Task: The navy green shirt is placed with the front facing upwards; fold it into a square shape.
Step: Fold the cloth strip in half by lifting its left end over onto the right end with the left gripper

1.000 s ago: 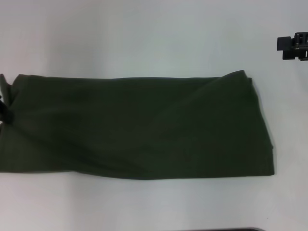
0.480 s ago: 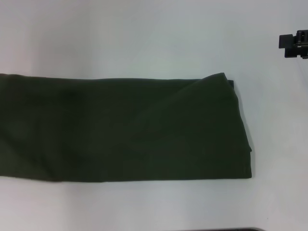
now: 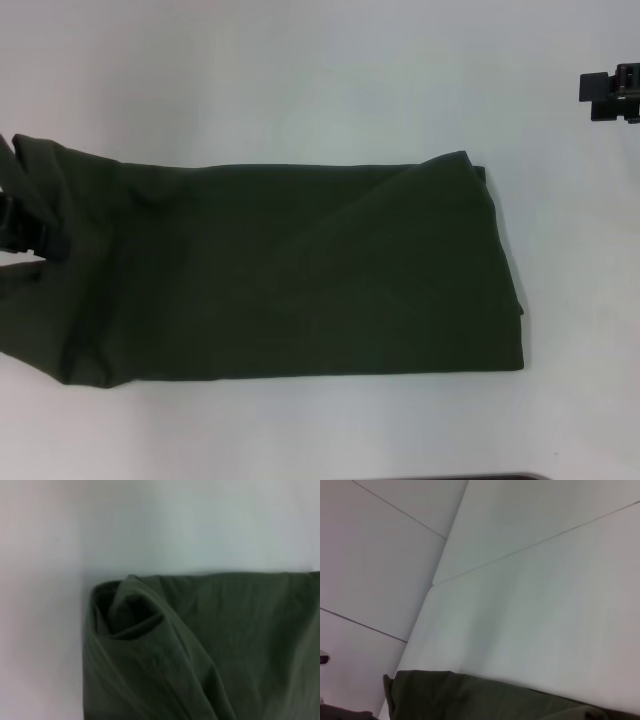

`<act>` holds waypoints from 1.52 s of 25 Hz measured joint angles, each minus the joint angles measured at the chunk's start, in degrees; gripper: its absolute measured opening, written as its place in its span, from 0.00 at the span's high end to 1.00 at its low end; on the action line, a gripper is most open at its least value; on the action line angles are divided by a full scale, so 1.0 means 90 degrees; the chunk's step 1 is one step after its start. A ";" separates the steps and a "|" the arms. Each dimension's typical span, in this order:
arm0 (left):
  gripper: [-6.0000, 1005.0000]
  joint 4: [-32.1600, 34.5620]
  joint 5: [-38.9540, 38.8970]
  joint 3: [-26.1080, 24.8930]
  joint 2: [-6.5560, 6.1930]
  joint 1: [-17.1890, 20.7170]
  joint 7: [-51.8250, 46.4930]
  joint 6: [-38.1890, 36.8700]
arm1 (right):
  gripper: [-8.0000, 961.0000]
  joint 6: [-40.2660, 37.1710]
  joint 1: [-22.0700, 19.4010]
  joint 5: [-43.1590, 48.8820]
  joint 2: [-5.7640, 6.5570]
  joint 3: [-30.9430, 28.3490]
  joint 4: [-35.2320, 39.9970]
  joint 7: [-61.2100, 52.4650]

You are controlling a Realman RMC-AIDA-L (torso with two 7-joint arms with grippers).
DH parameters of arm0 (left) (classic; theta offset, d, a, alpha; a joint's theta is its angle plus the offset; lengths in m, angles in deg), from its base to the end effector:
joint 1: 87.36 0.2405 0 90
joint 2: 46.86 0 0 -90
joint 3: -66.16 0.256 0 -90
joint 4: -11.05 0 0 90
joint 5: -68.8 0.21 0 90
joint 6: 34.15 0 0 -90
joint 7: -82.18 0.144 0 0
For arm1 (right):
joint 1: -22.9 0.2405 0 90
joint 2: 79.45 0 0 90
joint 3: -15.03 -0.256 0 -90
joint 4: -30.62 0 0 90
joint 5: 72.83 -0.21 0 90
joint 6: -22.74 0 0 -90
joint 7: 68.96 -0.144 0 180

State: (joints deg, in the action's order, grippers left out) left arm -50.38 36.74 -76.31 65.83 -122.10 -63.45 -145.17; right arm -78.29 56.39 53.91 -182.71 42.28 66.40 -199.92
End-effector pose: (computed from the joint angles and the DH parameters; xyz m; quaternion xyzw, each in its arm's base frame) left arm -0.2732 0.3210 0.0957 -0.7811 -0.6194 0.0365 0.0697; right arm 0.2995 0.3398 0.1190 -0.7764 0.5903 0.2114 0.0633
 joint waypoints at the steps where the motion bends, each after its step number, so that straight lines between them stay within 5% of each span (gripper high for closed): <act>1: 0.98 0.0066 -0.0003 -0.0011 -0.0014 0.0000 0.0009 0.0021 | 0.26 -0.0001 0.0000 0.0000 0.0000 0.0000 0.0000 0.0000; 10: 0.98 0.0055 -0.0010 -0.0143 -0.0043 0.0011 0.0021 0.0075 | 0.27 -0.0006 -0.0007 0.0026 0.0000 0.0031 0.0000 0.0000; 17: 0.98 0.0021 0.0016 -0.0667 -0.0374 0.0010 -0.0042 0.0056 | 0.27 -0.0005 -0.0025 0.0030 -0.0001 0.0053 0.0000 0.0000; 25: 0.98 0.0121 0.0038 -0.0760 -0.0470 0.0075 -0.0025 0.0088 | 0.27 -0.0096 0.0036 0.0038 -0.0052 0.0372 -0.0107 -0.0174; 31: 0.98 0.0155 0.0030 -0.0691 -0.0360 0.0080 0.0018 0.0131 | 0.27 -0.0341 0.0530 0.0039 -0.0391 0.1495 -0.0277 -0.0414; 38: 0.98 0.0171 0.0016 -0.0694 -0.0254 0.0105 0.0130 0.0132 | 0.27 -0.0393 0.1022 -0.0022 -0.1010 0.1661 -0.0302 -0.0767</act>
State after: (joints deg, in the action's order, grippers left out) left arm -48.84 36.89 -82.55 63.55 -121.15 -62.29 -143.98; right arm -81.82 65.59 53.71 -191.80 57.23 63.68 -206.82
